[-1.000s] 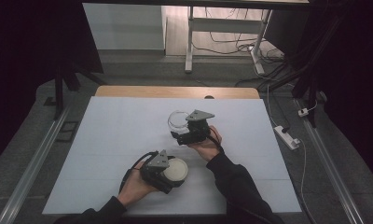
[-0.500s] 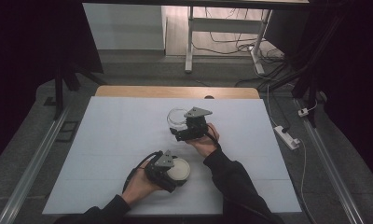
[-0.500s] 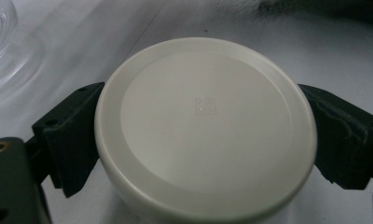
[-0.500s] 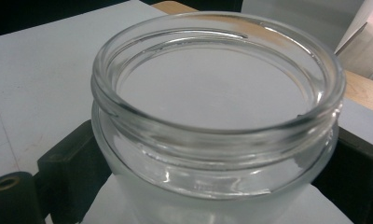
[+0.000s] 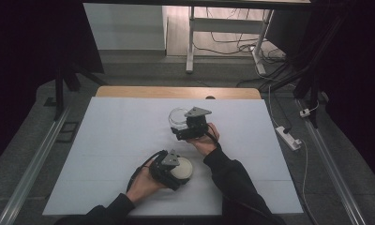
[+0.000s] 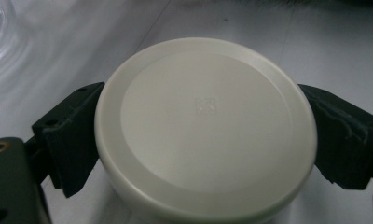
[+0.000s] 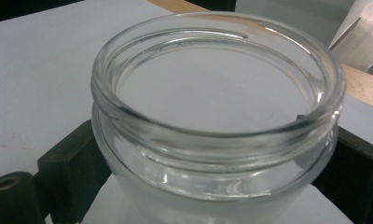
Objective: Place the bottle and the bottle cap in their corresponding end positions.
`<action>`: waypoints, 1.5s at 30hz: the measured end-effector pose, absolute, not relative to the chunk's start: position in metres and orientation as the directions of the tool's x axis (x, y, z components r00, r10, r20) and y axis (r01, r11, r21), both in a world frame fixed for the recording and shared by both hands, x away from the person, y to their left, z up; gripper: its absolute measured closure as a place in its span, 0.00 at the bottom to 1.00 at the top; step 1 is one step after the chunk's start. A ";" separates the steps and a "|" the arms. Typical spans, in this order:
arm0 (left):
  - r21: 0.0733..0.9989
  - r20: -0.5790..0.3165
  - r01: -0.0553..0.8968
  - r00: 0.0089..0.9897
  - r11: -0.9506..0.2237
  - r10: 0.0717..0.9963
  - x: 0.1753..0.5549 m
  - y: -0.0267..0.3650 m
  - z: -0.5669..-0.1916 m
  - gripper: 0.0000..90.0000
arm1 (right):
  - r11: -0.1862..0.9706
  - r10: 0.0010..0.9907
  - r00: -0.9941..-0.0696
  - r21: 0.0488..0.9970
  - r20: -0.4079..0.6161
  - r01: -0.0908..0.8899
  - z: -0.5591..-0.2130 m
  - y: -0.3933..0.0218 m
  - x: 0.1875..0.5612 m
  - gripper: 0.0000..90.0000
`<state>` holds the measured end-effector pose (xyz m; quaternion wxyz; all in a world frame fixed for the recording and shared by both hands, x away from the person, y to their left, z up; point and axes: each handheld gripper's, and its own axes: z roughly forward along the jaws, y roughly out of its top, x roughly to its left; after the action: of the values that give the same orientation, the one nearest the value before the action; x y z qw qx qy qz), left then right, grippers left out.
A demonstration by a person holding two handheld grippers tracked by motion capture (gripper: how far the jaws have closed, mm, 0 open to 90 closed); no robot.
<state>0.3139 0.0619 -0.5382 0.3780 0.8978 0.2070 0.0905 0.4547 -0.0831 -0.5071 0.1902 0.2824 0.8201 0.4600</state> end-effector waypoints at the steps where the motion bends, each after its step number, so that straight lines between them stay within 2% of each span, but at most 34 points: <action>1: 0.709 0.011 0.304 0.898 -0.637 0.441 0.315 0.061 -0.539 0.09 | 0.417 0.639 -0.768 0.862 -0.052 0.289 -0.508 -0.084 0.455 0.07; 9: 0.665 -0.013 0.343 0.893 -0.664 0.449 0.321 0.058 -0.543 0.09 | 0.411 0.637 -0.770 0.863 -0.041 0.295 -0.510 -0.087 0.457 0.07; 18: 0.661 -0.026 0.353 0.892 -0.662 0.451 0.322 0.058 -0.543 0.08 | 0.412 0.628 -0.778 0.856 -0.019 0.312 -0.511 -0.090 0.459 0.07; 20: 0.659 -0.027 0.350 0.896 -0.666 0.444 0.322 0.058 -0.543 0.05 | 0.420 0.633 -0.774 0.849 -0.022 0.320 -0.509 -0.090 0.458 0.07; 26: 0.688 -0.062 0.360 0.894 -0.630 0.444 0.322 0.062 -0.542 0.00 | 0.419 0.639 -0.769 0.845 -0.014 0.333 -0.509 -0.090 0.458 0.05; 33: 0.711 -0.091 0.377 0.886 -0.593 0.455 0.323 0.067 -0.541 0.00 | 0.401 0.611 -0.790 0.842 0.048 0.362 -0.507 -0.095 0.459 0.01; 45: 0.723 -0.132 0.405 0.876 -0.559 0.464 0.319 0.074 -0.537 0.00 | 0.407 0.615 -0.787 0.833 0.052 0.374 -0.503 -0.099 0.452 0.00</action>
<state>0.3194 0.0738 -0.5371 0.3996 0.8822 0.2464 0.0369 0.4520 -0.0992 -0.5034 0.1324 0.2985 0.8284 0.4552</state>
